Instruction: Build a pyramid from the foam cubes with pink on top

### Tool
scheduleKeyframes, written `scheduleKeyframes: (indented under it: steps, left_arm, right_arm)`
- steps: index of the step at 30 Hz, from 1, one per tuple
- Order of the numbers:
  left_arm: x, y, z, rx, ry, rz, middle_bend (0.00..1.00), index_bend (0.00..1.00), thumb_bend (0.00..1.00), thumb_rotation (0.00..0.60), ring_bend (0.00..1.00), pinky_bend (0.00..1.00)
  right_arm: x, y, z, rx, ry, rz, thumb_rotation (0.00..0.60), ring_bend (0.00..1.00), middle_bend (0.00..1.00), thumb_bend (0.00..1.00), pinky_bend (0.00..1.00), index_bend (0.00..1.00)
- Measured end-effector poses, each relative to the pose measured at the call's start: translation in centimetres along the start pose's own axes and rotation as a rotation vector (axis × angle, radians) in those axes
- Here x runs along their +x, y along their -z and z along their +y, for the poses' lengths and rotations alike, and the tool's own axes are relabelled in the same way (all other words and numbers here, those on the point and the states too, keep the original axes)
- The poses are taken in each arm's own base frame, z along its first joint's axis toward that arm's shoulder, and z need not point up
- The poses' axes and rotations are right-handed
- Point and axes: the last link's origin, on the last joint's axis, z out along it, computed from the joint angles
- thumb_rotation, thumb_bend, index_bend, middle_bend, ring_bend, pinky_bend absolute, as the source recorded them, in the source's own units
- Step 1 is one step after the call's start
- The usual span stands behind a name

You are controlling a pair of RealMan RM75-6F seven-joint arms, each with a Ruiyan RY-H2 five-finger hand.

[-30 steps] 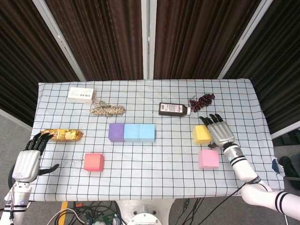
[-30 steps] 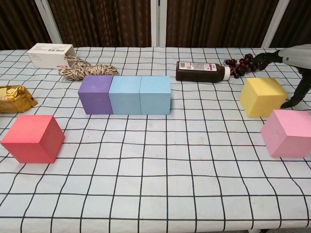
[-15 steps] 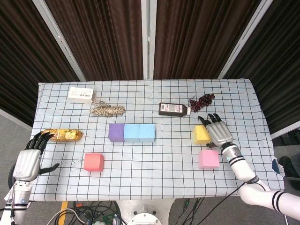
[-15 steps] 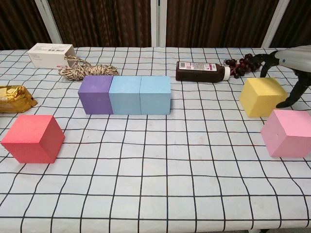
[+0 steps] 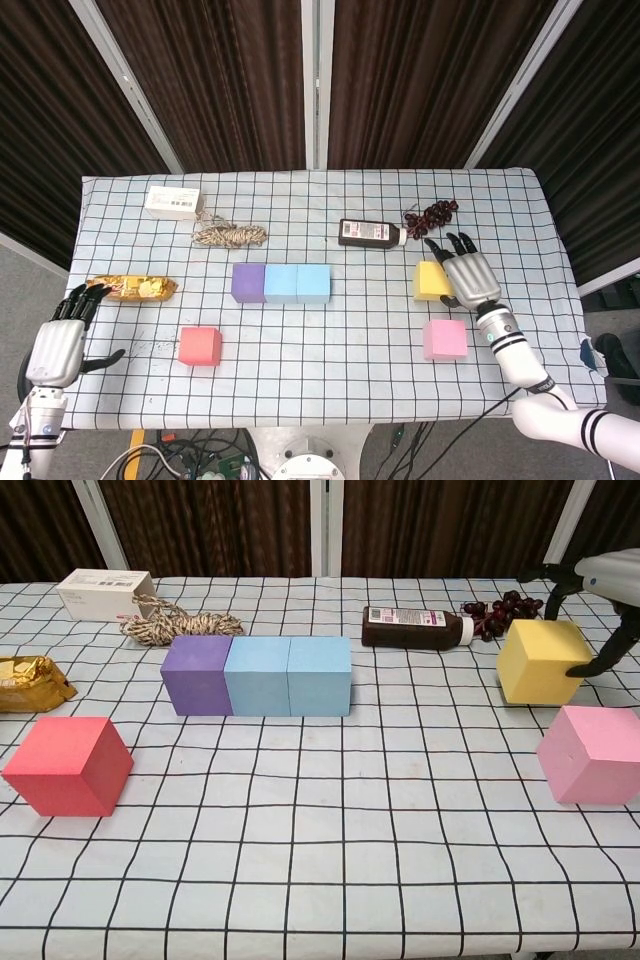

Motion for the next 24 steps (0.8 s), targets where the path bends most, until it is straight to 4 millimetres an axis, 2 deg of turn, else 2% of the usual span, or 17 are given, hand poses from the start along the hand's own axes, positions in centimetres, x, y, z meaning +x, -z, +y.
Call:
scheduleKeyframes:
  steps: [8,15,19,24]
  left_arm:
    - [-0.1,0.0,-0.1,0.001,0.009,-0.002,0.10,0.13,0.06,0.600,0.05,0.16]
    - [0.0,0.1,-0.2,0.003,0.016,0.001,0.10,0.13,0.06,0.600,0.05,0.16]
    - [-0.1,0.3,-0.3,0.001,0.019,-0.001,0.10,0.13,0.06,0.600,0.05,0.16]
    - [-0.1,0.4,-0.6,0.005,0.025,-0.001,0.10,0.13,0.06,0.600,0.05,0.16]
  right_arm:
    - [4.3,0.4,-1.2,0.053,-0.039,0.079,0.600,0.05,0.42,0.13,0.03,0.00]
    - [8.8,0.1,-4.9,0.158,-0.078,0.112,0.600,0.08,0.46,0.13,0.04,0.00]
    - [10.0,-0.5,-7.1,0.199,-0.108,0.096,0.600,0.09,0.47,0.13,0.04,0.00]
    - [10.5,-1.5,-9.7,0.214,-0.157,0.068,0.600,0.10,0.48,0.12,0.04,0.00]
